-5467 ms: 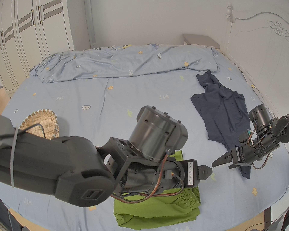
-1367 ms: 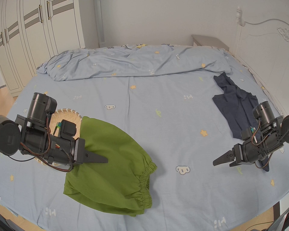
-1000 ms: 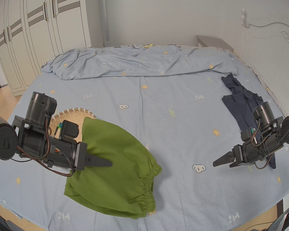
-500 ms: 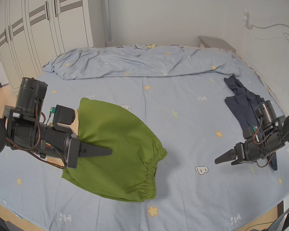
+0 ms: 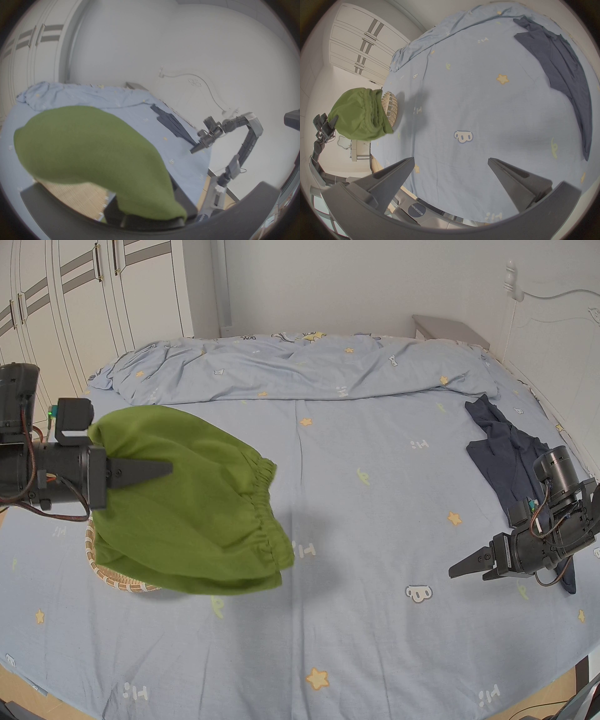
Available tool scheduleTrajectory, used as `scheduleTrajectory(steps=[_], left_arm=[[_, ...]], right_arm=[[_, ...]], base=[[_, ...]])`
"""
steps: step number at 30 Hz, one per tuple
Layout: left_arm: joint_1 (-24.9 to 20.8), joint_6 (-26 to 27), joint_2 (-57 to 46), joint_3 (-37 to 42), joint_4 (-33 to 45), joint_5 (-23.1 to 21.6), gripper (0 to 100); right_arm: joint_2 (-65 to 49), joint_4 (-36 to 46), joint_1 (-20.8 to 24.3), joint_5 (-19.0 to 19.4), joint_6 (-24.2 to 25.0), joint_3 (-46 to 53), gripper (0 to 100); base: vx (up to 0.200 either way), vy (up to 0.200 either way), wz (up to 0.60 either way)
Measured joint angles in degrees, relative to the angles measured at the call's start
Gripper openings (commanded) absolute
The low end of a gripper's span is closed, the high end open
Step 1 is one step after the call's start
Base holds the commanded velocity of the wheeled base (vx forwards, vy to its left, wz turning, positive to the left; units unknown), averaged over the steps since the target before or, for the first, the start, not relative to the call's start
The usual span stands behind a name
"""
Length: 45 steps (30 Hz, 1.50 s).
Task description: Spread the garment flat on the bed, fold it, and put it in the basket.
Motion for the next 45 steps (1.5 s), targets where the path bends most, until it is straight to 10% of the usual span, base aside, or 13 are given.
scheduleTrajectory(steps=[31, 45], left_arm=[[27.42, -6.77, 28.54, 0.84, -14.31, -0.59, 0], [22.25, -9.4, 39.34, -8.12, -10.53, 14.45, 0]], right_arm=[[-2.77, 0.41, 1.34, 0.0, -0.04, 0.35, 100], [-3.15, 0.74, 1.65, 0.02, -0.02, 0.44, 100]], base=[[0.0, 0.0, 0.0], [0.0, 0.0, 0.0]])
